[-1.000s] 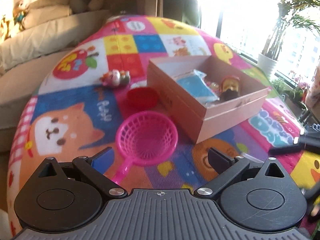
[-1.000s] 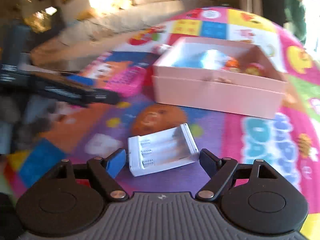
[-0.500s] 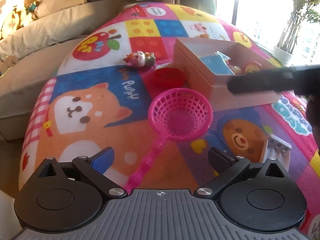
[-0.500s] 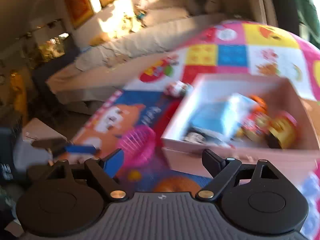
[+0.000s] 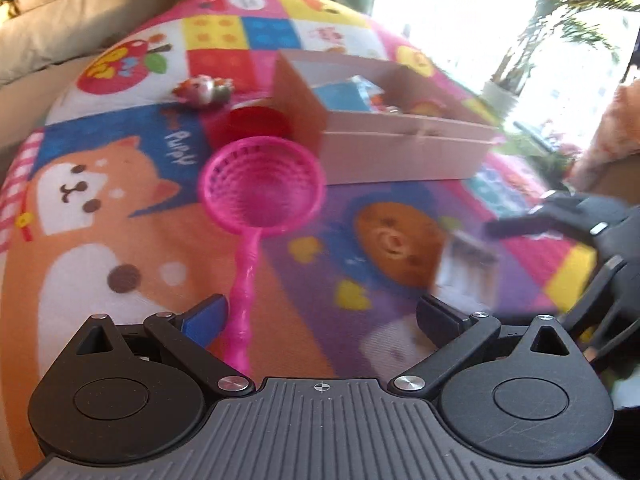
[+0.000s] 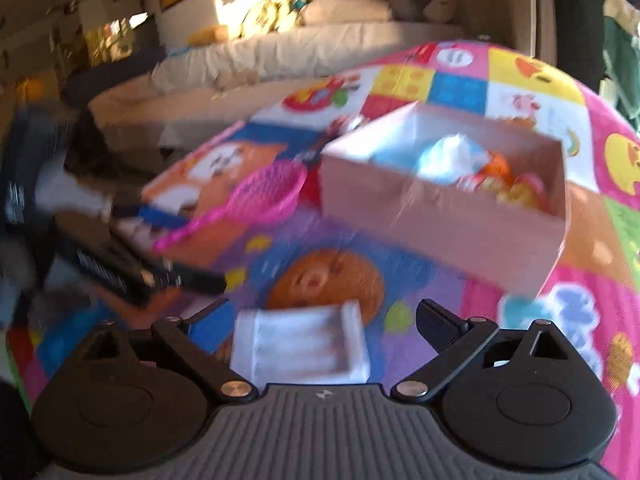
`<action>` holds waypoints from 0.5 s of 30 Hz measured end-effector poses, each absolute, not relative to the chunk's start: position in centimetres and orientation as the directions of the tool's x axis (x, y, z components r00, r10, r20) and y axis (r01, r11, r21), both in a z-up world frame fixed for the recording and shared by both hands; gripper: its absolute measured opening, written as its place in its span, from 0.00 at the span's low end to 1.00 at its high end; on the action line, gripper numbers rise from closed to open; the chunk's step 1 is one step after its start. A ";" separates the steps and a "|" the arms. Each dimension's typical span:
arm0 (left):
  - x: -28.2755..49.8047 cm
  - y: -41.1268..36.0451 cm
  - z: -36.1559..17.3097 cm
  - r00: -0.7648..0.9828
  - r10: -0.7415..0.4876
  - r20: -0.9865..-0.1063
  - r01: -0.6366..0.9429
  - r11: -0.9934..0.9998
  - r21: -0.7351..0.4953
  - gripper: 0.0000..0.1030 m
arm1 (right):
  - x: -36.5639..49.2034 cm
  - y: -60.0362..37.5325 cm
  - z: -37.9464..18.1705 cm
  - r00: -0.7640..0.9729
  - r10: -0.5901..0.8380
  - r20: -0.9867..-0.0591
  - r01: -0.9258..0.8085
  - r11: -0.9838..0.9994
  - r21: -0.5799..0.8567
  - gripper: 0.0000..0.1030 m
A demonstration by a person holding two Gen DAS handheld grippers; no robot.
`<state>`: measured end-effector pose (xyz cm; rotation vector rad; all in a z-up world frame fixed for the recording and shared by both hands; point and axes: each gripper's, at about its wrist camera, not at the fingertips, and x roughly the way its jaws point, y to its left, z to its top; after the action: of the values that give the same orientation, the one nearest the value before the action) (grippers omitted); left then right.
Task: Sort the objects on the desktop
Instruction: 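Carry the battery holder with the right gripper into the pink box and release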
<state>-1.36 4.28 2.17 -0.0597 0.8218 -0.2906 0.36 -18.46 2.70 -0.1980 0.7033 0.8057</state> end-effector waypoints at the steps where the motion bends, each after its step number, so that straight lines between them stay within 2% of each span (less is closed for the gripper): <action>1: -1.7 4.2 2.5 0.653 -0.270 -0.708 0.234 0.960 -0.150 1.00 | 0.0 -18.2 2.4 0.464 0.600 -0.651 -0.736 0.671 0.094 0.95; 6: -1.7 4.4 3.5 0.699 -0.187 -0.690 0.184 0.980 -0.079 1.00 | -1.2 -16.2 1.3 0.451 0.577 -0.681 -0.778 0.628 0.017 0.97; 9: -0.1 4.0 3.6 0.745 -0.088 -0.662 0.115 0.993 -0.002 1.00 | -1.0 -16.2 1.3 0.463 0.567 -0.681 -0.762 0.647 0.020 0.89; 15: 4.7 2.1 1.8 0.727 -0.048 -0.685 0.109 0.993 0.047 1.00 | -2.1 -16.8 1.9 0.489 0.539 -0.686 -0.739 0.674 0.003 0.88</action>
<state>4.70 2.09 1.78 0.0858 0.7517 -0.0866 -2.14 -16.85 1.91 -0.3111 0.7122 0.7920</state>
